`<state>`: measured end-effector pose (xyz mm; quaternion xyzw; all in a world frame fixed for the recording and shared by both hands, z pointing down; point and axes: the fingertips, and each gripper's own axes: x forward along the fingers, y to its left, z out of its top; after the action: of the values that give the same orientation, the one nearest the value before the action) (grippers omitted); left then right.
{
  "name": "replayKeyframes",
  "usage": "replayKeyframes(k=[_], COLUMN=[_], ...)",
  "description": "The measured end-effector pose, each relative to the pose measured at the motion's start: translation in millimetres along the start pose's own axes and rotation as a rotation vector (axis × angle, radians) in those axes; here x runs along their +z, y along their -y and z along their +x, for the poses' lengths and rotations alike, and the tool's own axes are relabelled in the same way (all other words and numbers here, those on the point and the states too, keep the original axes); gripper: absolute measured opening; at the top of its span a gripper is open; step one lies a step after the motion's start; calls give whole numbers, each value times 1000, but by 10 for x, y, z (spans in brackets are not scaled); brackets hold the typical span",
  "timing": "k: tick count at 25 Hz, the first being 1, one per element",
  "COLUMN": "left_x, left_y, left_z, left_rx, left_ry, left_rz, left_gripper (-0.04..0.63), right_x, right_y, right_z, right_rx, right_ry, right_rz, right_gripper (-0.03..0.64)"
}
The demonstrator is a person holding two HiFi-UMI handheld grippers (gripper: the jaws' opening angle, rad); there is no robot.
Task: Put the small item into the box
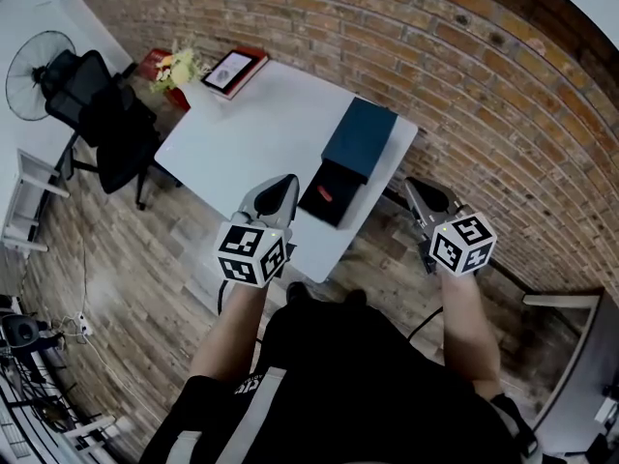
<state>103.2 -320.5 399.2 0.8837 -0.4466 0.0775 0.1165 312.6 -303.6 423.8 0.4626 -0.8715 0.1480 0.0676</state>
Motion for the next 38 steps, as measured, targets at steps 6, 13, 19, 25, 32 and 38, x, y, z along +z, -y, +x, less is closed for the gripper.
replayKeyframes(k=[6,13,19,25,32,38], left_x=[234,406,538,446,382,347], left_y=[-184,-410,-650,-821,-904,-877], left_z=[25,22,-106,-239,-284,-287], left_rx=[-9,-35,-18,-2,-4,-20], left_ry=[26,49,91,90,87,80], left_rz=[42,65,76,54,32,31], left_gripper=[6,6,6,6,6,6], right_x=[381,638,795,750,701,674], right_y=[-46,-194,-365,-523,-648,-696], right_z=[-3,105,150,208,302,330], right_rx=[-53,-85,-117,-122,-108,-102], right_ry=[90,153,230,224,195,175], right_rz=[-36,-75,-98,-113,-124,-143], right_gripper=[0,0,0,0,-1,-2])
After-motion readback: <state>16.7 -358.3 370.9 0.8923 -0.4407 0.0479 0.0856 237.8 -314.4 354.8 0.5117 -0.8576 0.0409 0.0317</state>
